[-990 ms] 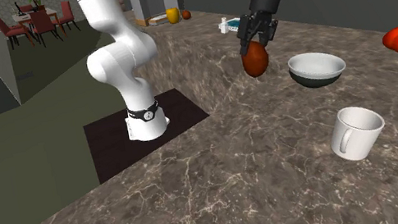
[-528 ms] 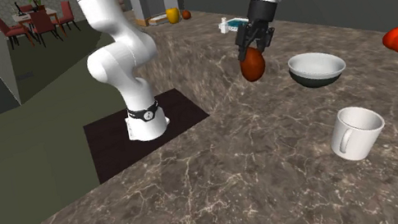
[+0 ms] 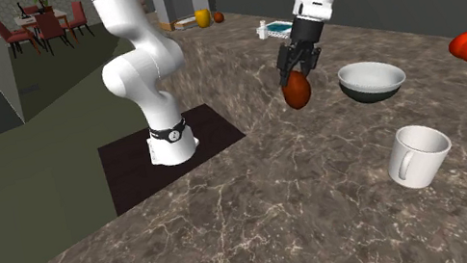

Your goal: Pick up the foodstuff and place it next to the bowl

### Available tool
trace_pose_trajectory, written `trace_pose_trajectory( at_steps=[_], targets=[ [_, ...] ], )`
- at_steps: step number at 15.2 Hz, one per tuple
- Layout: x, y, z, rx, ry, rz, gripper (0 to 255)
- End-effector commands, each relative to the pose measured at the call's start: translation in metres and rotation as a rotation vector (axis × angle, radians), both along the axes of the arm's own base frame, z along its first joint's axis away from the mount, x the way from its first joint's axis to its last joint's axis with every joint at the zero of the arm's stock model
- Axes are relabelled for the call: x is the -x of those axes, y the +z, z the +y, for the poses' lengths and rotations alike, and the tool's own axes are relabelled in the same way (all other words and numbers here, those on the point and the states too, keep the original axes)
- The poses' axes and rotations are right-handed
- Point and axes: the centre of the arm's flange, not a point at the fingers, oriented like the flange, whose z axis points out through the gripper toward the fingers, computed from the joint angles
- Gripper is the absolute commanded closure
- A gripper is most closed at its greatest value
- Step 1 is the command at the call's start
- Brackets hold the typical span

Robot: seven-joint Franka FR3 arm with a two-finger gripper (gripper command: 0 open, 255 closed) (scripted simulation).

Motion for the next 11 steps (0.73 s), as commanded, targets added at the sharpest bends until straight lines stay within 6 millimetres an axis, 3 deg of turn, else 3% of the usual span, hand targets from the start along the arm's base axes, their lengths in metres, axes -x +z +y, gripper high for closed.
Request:
trace_pose_trajectory(
  at_steps=[1, 11],
  targets=[
    [0.000, -0.012, 0.000, 0.000, 0.000, 0.000, 255],
    [0.000, -0.065, 0.000, 0.000, 0.000, 0.000, 255]
  ],
)
